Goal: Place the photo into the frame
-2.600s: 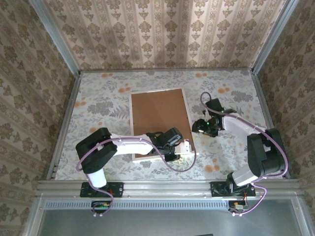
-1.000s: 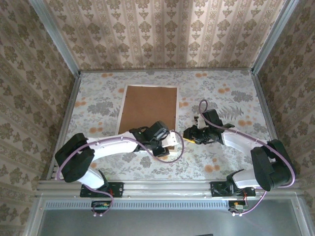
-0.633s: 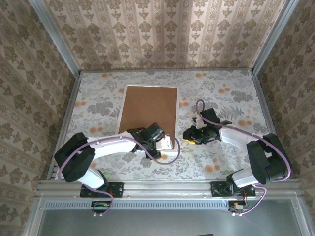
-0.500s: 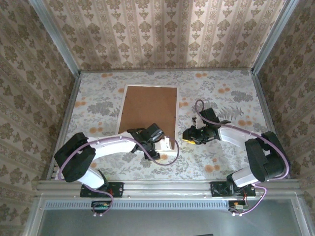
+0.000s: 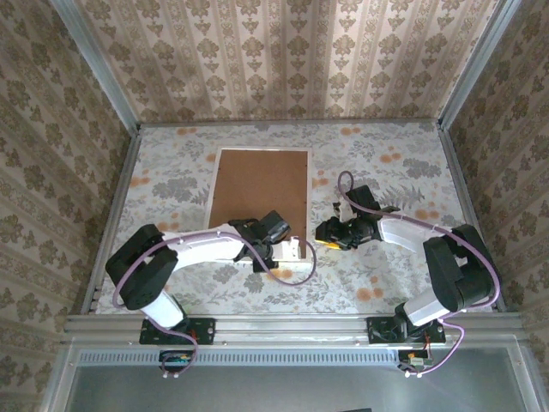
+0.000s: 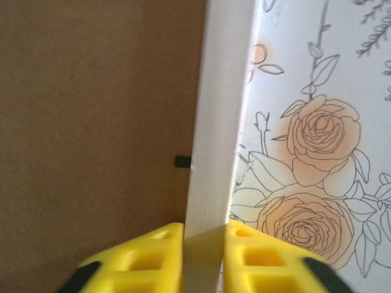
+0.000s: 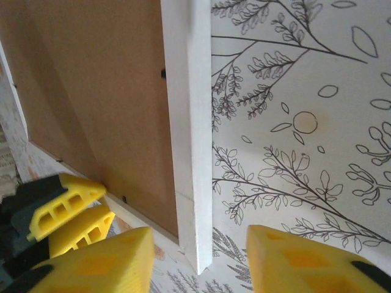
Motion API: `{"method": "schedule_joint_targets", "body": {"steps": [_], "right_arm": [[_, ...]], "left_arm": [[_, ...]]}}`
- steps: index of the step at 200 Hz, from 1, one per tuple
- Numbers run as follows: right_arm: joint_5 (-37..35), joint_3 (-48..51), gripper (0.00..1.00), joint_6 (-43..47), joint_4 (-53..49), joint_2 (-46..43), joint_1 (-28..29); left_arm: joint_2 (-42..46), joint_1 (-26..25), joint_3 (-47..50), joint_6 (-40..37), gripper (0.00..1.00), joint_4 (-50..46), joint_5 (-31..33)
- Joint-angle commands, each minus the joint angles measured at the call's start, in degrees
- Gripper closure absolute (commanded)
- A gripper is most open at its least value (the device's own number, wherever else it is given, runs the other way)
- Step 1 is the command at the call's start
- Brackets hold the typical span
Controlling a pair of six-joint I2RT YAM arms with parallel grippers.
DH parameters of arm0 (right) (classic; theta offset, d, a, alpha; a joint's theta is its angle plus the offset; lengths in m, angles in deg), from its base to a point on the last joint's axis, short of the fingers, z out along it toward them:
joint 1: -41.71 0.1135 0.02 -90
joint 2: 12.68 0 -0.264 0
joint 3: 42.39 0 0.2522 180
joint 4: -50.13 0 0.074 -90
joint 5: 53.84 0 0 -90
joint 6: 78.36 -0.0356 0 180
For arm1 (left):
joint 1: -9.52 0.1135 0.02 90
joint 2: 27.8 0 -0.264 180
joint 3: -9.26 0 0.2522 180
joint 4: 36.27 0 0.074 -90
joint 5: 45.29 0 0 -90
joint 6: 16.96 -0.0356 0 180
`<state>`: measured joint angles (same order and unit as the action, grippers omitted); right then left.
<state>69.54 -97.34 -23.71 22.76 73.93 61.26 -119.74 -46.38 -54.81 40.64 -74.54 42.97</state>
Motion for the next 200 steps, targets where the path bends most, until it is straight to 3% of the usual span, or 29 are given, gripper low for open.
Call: {"method": "schedule_joint_targets", "body": {"steps": [1,25,135,153,172,200], "right_arm": [[0.45,-0.99,0.45,0.9,-2.07,0.59,0.23],[0.52,-0.66,0.38,0.75,-1.93,0.82,0.31],[6.45,5.8,0.31,-11.04,16.27,4.47,4.88],[7.44,7.0,0.36,-15.66,23.13,5.19,5.23],[7.47,7.79,0.49,-19.86,28.57,5.29,5.23],[4.11,7.14,0.63,-19.22,24.61,3.3,5.15]], "left_arm": [[-0.54,0.05,0.16,-1.25,0.9,0.02,-3.19],[1.28,0.01,-0.32,-1.54,1.0,1.11,-4.49],[8.28,1.11,-1.36,1.03,1.0,3.54,-9.36],[8.88,1.2,-0.66,1.59,1.0,4.62,-10.2],[8.67,1.28,0.58,1.86,1.0,6.05,-10.39],[7.32,1.33,1.06,2.12,1.0,6.35,-9.59]]}}
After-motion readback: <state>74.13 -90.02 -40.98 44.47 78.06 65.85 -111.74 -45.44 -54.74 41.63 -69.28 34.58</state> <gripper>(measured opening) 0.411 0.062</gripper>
